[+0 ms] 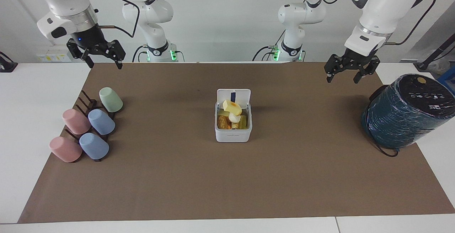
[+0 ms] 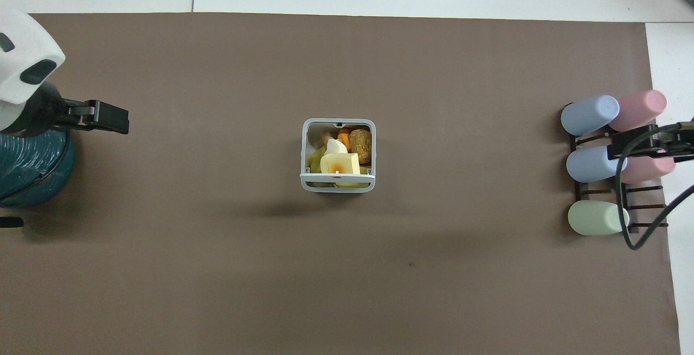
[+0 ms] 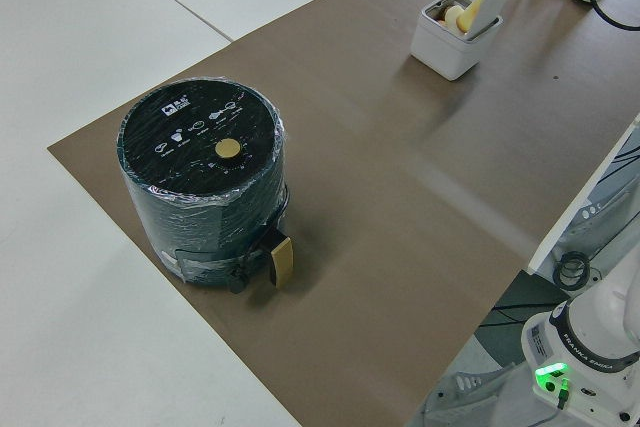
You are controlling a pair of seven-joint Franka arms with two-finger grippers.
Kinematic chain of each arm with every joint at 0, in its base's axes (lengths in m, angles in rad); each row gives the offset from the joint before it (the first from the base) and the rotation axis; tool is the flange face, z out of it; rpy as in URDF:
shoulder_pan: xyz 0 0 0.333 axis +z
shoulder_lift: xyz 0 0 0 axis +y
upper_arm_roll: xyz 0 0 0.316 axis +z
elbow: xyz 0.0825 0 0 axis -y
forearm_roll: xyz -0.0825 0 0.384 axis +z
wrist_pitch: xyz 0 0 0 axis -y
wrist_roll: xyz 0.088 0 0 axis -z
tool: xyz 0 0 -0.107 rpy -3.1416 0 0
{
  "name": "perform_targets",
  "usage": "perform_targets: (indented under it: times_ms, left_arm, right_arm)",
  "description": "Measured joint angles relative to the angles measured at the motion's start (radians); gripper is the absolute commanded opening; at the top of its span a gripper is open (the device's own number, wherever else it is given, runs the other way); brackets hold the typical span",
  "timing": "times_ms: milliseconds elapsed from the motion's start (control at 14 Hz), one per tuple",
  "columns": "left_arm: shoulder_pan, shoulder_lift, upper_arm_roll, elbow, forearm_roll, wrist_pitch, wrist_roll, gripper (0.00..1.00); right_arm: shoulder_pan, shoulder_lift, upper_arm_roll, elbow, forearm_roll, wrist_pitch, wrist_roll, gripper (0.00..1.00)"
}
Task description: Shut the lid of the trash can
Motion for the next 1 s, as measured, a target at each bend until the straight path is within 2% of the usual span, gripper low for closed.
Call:
perform_targets:
  times_ms: [71,214,286,714,1000]
  left_arm:
    - [-0.026,-0.001,-0.003,-0.009,-0.014,0.002,-0.073,0.42]
    - [-0.078,-0.004,-0.007,-0.024,-0.051,0.008,-0.228,0.05]
    - [-0.105,-0.009,-0.008,-0.037,-0.063,0.022,-0.298,0.00]
    - [-0.309,-0.046,-0.013,-0.196,-0.091,0.192,-0.598,0.00]
    - [-0.411,-0.061,-0.013,-0.259,-0.091,0.234,-0.672,0.00]
  right_arm:
    - [0.000,0.000,0.000,0.000,0.000,0.000,0.000,1.00]
    - [0.000,0.000,0.000,0.000,0.000,0.000,0.000,1.00]
    - [0.000,0.000,0.000,0.000,0.000,0.000,0.000,1.00]
    - [0.000,0.000,0.000,0.000,0.000,0.000,0.000,1.00]
    - [0.000,0.000,0.000,0.000,0.000,0.000,0.000,1.00]
